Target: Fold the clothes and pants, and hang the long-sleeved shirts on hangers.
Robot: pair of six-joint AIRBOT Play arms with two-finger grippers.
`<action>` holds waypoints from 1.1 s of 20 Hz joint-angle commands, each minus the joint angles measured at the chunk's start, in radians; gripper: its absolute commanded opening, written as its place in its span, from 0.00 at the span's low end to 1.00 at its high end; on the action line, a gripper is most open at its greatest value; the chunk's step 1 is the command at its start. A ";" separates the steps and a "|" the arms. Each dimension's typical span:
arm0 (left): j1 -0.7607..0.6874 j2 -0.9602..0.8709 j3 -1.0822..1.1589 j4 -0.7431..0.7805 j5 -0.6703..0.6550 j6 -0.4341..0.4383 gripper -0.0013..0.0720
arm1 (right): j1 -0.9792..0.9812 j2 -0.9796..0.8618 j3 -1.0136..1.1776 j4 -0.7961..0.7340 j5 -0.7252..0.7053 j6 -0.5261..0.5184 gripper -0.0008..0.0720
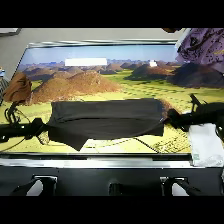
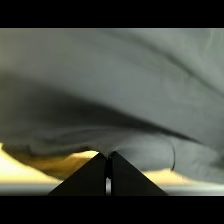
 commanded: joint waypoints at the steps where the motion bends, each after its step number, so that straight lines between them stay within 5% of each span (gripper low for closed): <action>1: -0.090 -0.199 0.125 -0.010 0.126 0.011 0.04 | 0.108 -0.151 0.152 -0.082 0.075 0.049 0.06; 11: -0.128 -0.587 0.498 -0.017 0.170 -0.003 0.04 | 0.106 -0.399 0.457 -0.101 0.130 0.069 0.06; 21: -0.163 -0.725 0.570 -0.050 0.260 -0.011 0.05 | 0.192 -0.537 0.478 -0.089 0.257 0.057 0.06; 22: -0.163 -0.725 0.570 -0.055 0.263 -0.011 0.12 | 0.192 -0.538 0.479 -0.103 0.257 0.079 0.07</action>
